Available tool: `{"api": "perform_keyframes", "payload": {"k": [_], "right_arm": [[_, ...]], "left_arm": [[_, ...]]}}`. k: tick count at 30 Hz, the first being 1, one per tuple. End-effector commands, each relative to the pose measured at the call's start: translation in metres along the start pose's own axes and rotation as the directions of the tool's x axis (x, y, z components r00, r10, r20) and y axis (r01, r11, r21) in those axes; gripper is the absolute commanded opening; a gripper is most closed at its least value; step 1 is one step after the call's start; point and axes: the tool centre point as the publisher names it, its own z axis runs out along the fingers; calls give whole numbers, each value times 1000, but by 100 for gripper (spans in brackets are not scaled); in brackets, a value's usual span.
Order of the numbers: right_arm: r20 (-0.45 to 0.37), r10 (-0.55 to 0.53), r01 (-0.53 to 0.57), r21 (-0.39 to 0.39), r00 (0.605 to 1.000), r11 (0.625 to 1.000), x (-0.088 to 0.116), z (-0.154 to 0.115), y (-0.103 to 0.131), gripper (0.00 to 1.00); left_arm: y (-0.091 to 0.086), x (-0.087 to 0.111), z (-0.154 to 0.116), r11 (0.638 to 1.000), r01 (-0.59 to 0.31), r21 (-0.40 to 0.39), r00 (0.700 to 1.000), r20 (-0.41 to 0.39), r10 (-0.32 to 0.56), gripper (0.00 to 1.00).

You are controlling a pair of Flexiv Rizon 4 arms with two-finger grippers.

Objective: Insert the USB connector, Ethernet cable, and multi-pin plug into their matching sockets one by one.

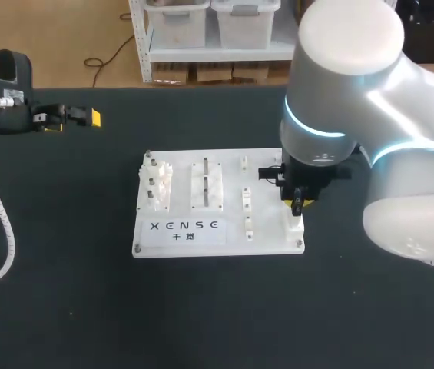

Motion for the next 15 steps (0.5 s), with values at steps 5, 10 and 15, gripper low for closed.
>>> {"api": "perform_keyframes", "payload": {"k": [5,10,15], "right_arm": [[-7,9,-9,6,1000,1000,6,9,1,0],[-29,30,-30,2,999,1000,3,17,2,0],[-56,42,-43,-7,998,999,1,25,4,0]], "left_arm": [[0,0,0,1000,0,0,1000,0,0,100],[0,0,0,1000,0,0,1000,0,0,100],[0,0,0,1000,0,0,1000,0,0,100]]}}
